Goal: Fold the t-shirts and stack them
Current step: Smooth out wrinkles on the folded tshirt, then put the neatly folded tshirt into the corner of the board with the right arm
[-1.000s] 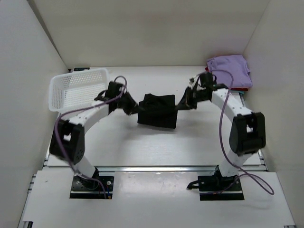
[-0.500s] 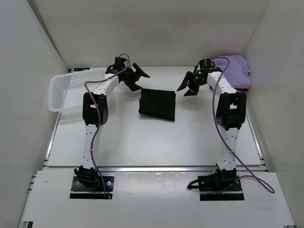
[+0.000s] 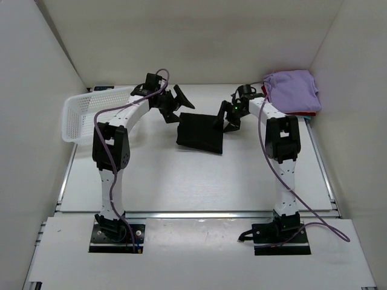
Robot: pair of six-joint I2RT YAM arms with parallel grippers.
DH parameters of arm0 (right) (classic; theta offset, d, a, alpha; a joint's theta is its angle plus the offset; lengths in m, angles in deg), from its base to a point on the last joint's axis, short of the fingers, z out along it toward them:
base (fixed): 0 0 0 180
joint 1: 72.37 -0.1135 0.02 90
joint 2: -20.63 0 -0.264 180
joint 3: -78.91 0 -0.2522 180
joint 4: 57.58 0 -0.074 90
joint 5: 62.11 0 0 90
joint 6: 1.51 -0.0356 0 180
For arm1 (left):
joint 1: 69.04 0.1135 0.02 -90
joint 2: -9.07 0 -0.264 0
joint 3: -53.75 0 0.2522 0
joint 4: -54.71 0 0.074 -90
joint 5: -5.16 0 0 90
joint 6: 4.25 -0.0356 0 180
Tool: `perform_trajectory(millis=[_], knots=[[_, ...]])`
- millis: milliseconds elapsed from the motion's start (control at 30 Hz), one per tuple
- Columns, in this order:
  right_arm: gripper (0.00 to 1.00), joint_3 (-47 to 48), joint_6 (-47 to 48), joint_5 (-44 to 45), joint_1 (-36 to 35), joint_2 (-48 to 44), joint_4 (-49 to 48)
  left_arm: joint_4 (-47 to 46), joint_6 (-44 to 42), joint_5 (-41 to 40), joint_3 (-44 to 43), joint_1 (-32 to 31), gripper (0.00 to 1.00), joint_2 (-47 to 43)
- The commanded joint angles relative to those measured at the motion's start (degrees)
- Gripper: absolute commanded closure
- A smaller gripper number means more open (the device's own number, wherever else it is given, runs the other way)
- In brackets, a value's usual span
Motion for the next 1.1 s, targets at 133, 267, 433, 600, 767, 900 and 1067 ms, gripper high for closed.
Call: perform_trajectory(millis=[133,267,433,600,767,900,1067], knots=[[0.38,3.7,0.0,1.5,-4.5,6.3,0.2,-18.5,11.0,12.6,12.0,-4.2,0.02,-2.7],[0.38,3.0,0.3,4.2,-4.9,6.0,1.2,-15.7,9.9,13.9,16.6,-7.4,0.01,-0.8],[0.49,1.4,-0.4,5.2,-5.0,5.9,0.6,-0.8,1.2,6.3,19.7,-6.0,0.01,1.9],[1.00,6.3,-0.4,5.1,-4.3,8.1,5.1,-7.4,5.0,8.7,14.4,-3.0,0.01,2.5],[1.00,15.1,3.3,8.2,-2.2,8.0,10.1,-40.0,26.3,17.8,19.9,-0.2,0.02,-3.2],[1.00,33.2,9.0,15.6,-0.7,12.4,20.0,-47.0,33.9,20.7,24.2,1.4,0.01,-6.7],[1.00,47.8,17.1,23.1,0.9,16.4,26.6,-46.8,32.8,22.4,30.9,2.2,0.02,-11.1]])
